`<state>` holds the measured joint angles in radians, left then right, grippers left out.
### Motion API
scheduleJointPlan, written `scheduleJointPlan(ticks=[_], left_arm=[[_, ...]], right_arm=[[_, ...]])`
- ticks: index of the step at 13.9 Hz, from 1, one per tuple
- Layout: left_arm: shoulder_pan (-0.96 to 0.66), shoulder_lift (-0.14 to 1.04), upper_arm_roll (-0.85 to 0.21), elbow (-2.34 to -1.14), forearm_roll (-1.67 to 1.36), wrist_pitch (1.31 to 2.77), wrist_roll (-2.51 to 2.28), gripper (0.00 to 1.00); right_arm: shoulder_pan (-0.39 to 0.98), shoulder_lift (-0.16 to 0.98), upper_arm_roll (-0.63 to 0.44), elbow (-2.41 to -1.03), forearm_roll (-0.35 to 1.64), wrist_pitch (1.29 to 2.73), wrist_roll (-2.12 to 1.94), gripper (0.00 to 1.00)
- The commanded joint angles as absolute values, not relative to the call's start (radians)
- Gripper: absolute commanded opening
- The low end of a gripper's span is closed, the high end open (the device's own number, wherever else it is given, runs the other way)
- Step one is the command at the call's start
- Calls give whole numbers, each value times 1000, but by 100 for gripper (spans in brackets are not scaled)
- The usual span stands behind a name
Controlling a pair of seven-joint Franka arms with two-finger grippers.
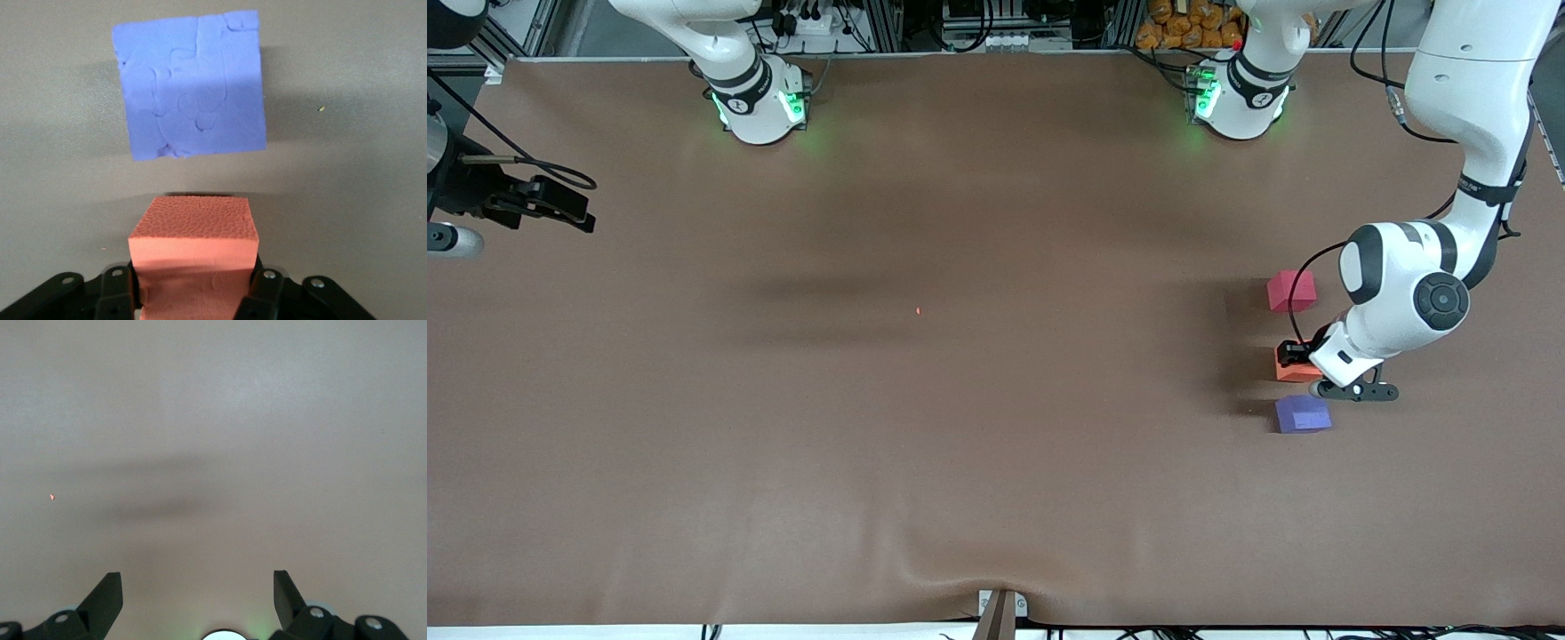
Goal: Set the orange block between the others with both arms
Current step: 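Lower the orange cube beside the blue cube and open the left gripper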
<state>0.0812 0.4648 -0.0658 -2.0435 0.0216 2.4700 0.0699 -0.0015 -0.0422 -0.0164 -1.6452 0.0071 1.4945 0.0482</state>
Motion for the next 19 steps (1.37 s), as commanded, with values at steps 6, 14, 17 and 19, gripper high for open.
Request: scheduleJointPlan(ticks=[6, 14, 17, 19], left_arm=[[87, 460, -71, -2071, 37, 2482, 66, 7], [89, 457, -68, -2080, 37, 2482, 69, 7], [89, 460, -67, -2080, 37, 2482, 69, 7], [89, 463, -67, -2080, 37, 2482, 69, 7]], right_arm=[[3, -48, -17, -1655, -3, 1499, 40, 100], [3, -44, -17, -1655, -3, 1493, 40, 100], [5, -44, -17, -1655, -3, 1494, 40, 100], [3, -44, -17, -1655, -3, 1494, 41, 100]])
